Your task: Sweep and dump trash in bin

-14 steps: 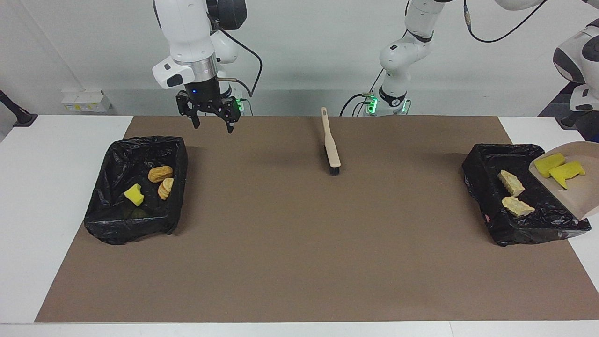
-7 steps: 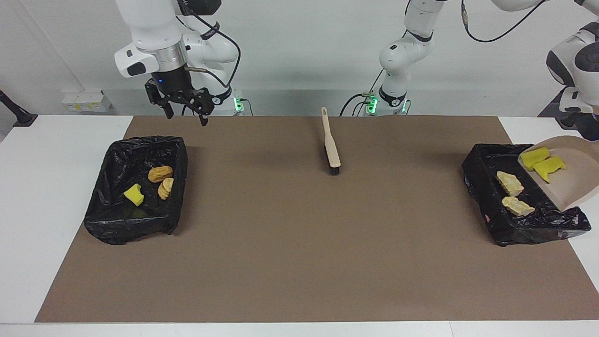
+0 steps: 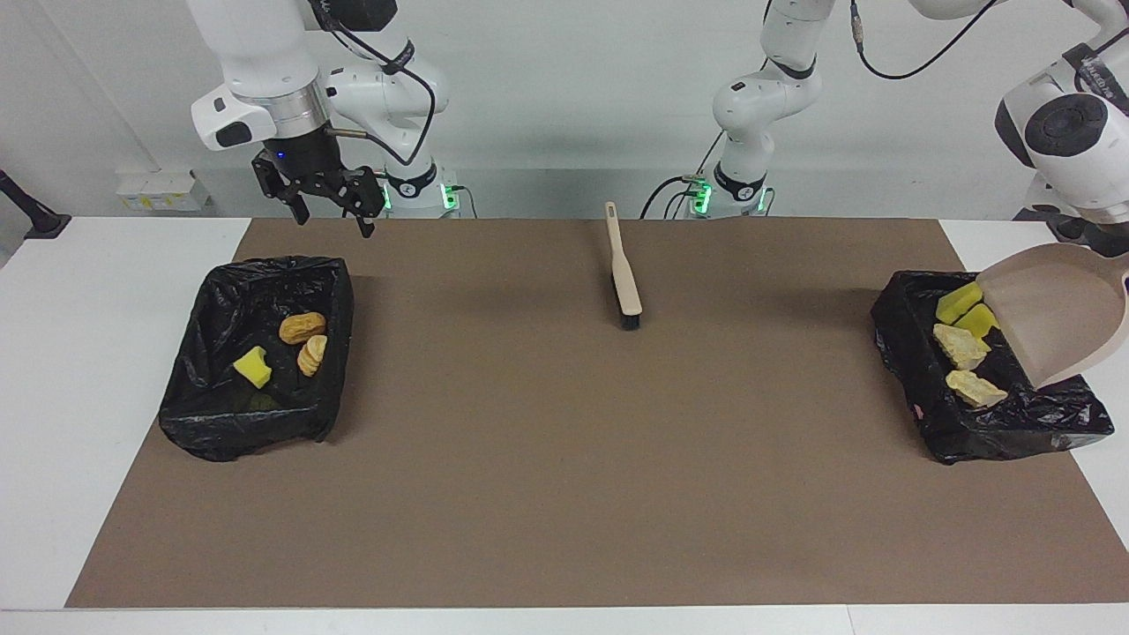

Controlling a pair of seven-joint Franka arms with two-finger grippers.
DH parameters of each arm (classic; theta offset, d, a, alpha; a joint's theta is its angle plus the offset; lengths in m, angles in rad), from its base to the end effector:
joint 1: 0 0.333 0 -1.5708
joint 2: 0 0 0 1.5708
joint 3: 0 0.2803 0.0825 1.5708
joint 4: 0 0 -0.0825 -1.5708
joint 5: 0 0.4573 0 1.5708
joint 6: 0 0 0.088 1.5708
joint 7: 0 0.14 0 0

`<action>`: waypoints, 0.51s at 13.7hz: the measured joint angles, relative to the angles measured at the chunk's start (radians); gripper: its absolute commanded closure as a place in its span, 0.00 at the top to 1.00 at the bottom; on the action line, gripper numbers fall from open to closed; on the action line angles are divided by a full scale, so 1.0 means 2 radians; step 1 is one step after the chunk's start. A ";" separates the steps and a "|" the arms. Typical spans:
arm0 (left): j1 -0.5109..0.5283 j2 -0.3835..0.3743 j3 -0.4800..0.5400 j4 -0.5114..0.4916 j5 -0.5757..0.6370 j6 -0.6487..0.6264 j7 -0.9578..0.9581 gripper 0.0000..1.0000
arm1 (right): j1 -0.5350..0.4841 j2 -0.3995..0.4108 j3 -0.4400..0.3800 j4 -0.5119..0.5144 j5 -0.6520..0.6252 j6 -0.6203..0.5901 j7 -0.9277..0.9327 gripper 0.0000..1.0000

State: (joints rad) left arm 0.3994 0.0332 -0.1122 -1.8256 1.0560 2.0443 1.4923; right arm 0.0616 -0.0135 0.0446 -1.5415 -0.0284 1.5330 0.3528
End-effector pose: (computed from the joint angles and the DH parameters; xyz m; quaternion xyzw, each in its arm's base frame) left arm 0.6293 0.2632 0.4792 -0.6034 0.6420 0.3115 0.3560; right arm 0.6177 0.0619 0.5769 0.9922 -0.1235 0.0057 0.0135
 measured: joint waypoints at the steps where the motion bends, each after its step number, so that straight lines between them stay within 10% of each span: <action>1: 0.000 0.000 0.000 0.000 0.012 0.008 0.001 0.00 | -0.003 0.000 -0.001 0.000 0.000 -0.002 -0.008 1.00; 7: -0.010 0.012 -0.001 0.024 0.125 0.073 -0.001 0.00 | -0.005 0.001 0.002 0.000 0.002 -0.006 -0.018 1.00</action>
State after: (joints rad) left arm 0.3785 0.0577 -0.1134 -1.7770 1.3054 2.1895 1.4912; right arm 0.0511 -0.0121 0.0490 -1.5413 -0.0239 1.5208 0.3161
